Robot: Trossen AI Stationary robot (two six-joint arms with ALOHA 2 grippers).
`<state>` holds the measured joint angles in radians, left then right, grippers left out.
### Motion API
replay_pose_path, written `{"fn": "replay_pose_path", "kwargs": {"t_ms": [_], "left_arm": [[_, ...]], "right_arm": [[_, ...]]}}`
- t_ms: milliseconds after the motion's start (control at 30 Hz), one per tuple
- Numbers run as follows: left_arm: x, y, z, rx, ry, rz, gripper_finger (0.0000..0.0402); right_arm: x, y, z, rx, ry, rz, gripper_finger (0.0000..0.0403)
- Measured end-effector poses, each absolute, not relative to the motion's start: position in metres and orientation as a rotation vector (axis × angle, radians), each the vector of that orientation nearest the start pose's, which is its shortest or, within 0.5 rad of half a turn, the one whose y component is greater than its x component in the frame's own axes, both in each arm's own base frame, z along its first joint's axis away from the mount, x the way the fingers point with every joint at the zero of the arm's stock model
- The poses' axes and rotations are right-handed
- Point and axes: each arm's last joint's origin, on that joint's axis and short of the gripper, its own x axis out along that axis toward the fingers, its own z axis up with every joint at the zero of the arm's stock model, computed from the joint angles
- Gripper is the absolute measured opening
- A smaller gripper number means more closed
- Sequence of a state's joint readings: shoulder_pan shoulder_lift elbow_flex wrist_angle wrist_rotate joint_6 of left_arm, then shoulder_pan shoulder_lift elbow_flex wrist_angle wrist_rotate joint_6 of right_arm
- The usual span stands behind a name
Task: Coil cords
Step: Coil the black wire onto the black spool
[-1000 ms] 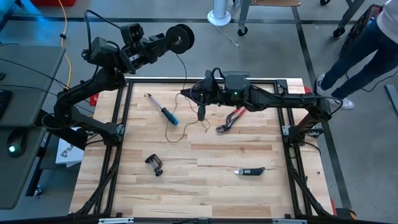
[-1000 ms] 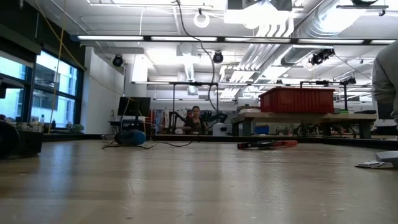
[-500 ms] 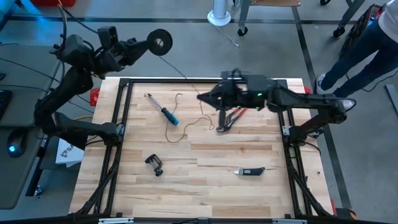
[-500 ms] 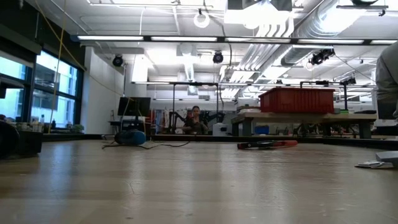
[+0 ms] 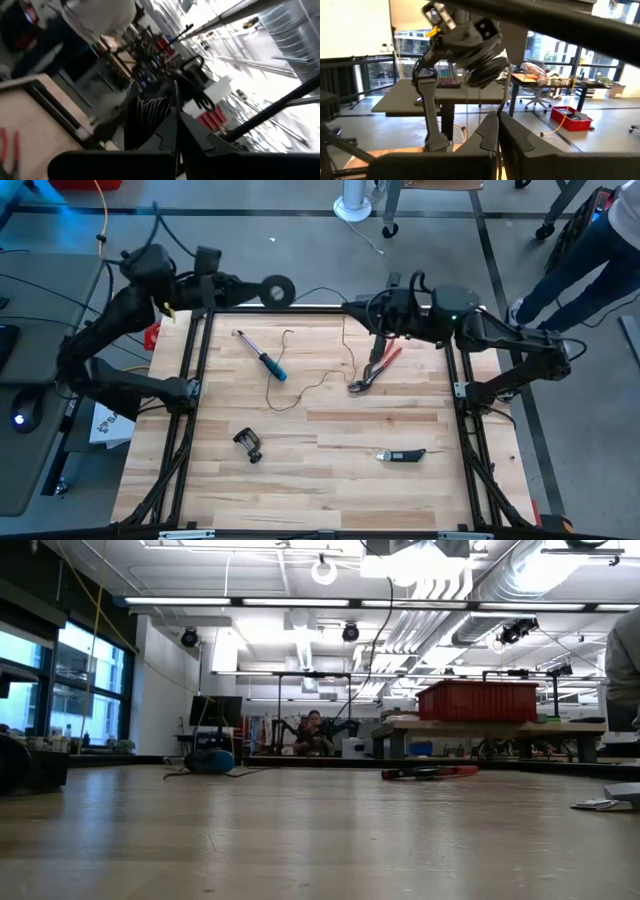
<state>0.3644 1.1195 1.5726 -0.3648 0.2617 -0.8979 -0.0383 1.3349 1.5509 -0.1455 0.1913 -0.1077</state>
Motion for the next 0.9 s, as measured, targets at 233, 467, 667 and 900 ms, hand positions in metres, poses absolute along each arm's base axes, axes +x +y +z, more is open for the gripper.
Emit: {"fn": "replay_pose_path", "kwargs": {"t_ms": [233,467,667,900], "left_arm": [[0.216,0.058,0.499,-0.947,-0.020,-0.049,0.0000],[0.255,0.058,0.493,-0.993,-0.003,-0.228,0.0000],[0.282,0.063,0.492,-1.030,-0.051,-0.384,0.0000],[0.309,0.069,0.489,-1.074,-0.127,-0.528,0.0000]], "right_arm": [[0.281,-0.025,0.478,-0.097,-0.061,-0.248,0.0000],[0.289,-0.029,0.474,-0.059,-0.073,-0.188,0.0000],[0.299,-0.028,0.470,-0.055,-0.083,-0.109,0.0000],[0.319,-0.029,0.464,-0.043,-0.128,-0.074,0.0000]]}}
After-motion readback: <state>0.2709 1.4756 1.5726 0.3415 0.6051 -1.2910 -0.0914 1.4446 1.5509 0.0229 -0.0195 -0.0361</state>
